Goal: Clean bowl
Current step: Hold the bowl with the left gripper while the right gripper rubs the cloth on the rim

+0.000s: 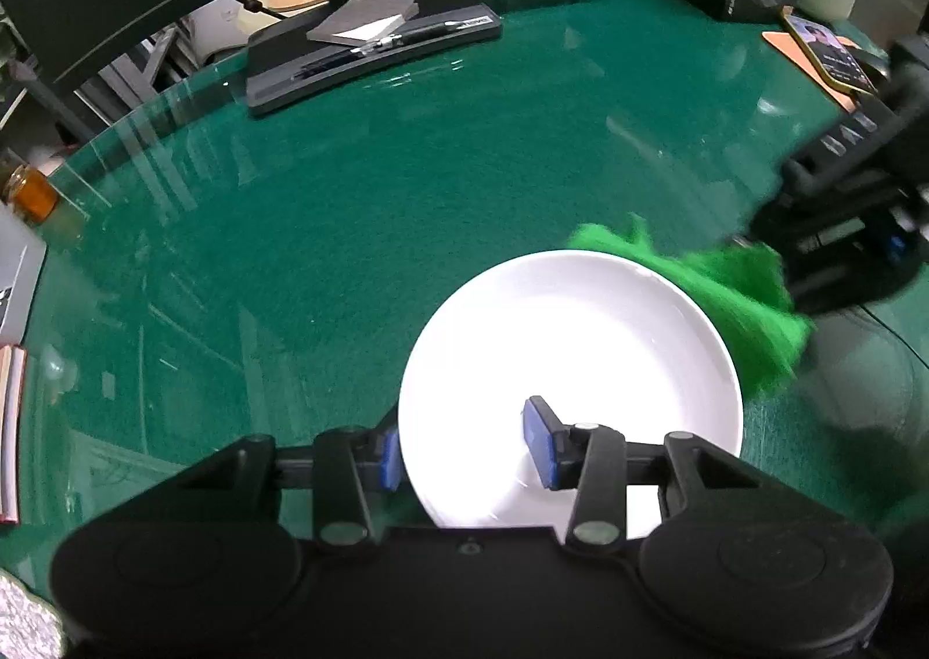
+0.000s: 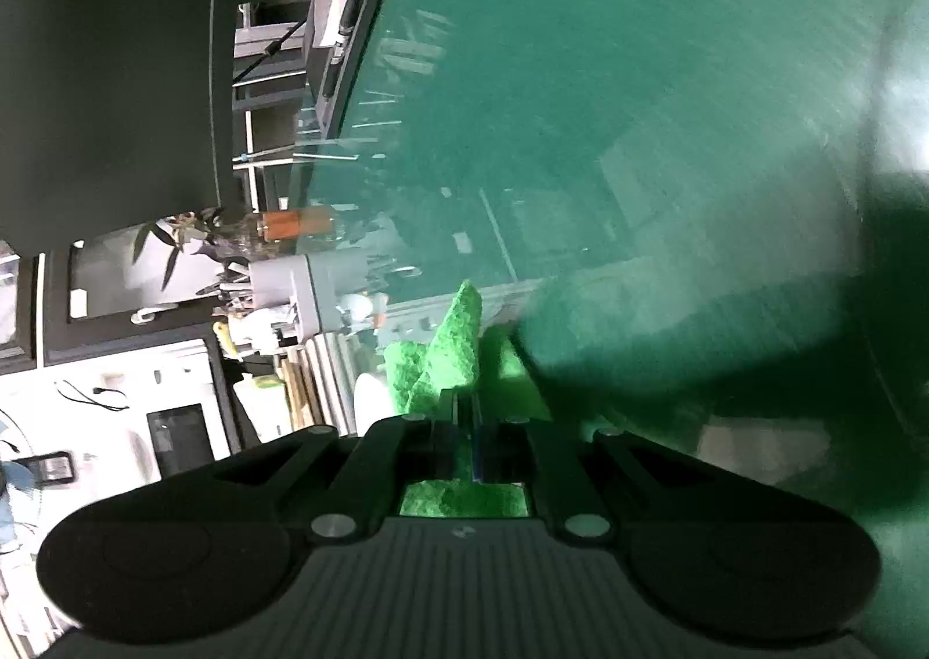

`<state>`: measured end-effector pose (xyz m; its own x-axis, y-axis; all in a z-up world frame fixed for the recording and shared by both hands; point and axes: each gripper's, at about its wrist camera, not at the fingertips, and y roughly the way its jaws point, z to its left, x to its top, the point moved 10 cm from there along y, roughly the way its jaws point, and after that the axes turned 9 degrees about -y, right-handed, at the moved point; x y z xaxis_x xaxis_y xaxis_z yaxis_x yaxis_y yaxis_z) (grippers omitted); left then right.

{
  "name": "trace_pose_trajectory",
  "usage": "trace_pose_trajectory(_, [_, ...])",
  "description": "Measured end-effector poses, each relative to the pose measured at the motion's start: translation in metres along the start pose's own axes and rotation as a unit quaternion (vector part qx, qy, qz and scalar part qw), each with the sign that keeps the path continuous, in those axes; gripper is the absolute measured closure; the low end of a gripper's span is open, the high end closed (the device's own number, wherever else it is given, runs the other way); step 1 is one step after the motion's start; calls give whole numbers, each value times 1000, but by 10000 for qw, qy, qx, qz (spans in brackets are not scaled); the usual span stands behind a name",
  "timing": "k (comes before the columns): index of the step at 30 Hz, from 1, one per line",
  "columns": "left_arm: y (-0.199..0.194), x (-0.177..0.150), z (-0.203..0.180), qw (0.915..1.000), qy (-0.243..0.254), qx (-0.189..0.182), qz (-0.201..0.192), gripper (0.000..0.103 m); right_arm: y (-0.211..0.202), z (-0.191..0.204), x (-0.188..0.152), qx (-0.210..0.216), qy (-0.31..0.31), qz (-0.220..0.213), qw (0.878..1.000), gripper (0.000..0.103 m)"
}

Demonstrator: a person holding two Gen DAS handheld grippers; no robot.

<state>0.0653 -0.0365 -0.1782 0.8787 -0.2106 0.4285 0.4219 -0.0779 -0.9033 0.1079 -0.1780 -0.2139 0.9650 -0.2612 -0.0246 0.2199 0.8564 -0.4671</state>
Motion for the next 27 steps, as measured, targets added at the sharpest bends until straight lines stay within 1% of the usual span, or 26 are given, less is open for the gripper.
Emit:
trace_pose_trajectory(4, [-1, -1, -1, 10000, 18, 10, -7, 62, 25, 17, 16, 45, -223, 55, 9997, 97])
trace_pose_trajectory(6, [-1, 1, -2, 10000, -11, 4, -42, 63, 31, 21, 17, 26, -310, 66, 9995, 97])
trace_pose_trajectory(8, [0, 2, -4, 10000, -19, -38, -41, 63, 25, 21, 14, -23, -397, 65, 9992, 97])
trace_pose_trajectory(9, [0, 3, -5, 10000, -13, -77, -24, 60, 20, 19, 10, -45, -435, 77, 9990, 97])
trace_pose_trajectory(12, [2, 5, -8, 9998, -19, -171, 18, 60, -3, 3, -7, -53, -318, 139, 9994, 97])
trace_pose_trajectory(14, [3, 5, -6, 9997, -79, -211, 41, 60, -10, -5, -14, -49, -176, 180, 9997, 97])
trace_pose_trajectory(17, [1, 4, -7, 9998, -51, -204, 38, 60, -4, -8, -13, -84, -85, 150, 9998, 97])
trace_pose_trajectory(19, [1, 4, -8, 9998, -51, -204, 52, 60, 6, -3, -7, -126, -195, 132, 9996, 97])
trace_pose_trajectory(21, [1, 4, -6, 9992, -222, -297, 133, 60, 13, 2, -4, -168, -324, 157, 9992, 97])
trace_pose_trajectory(23, [3, 4, -4, 9983, -407, -383, 189, 55, 12, 5, -3, -183, -422, 179, 9988, 97])
trace_pose_trajectory(25, [6, 4, -4, 9972, -543, -468, 226, 42, 9, 5, -4, -159, -422, 185, 9988, 97])
trace_pose_trajectory(26, [8, 0, -8, 9950, -649, -688, 336, 39, 8, 4, -5, -141, -401, 179, 9989, 97])
trace_pose_trajectory(27, [9, -2, -9, 9946, -684, -716, 307, 38, 7, 4, -6, -145, -391, 161, 9990, 97])
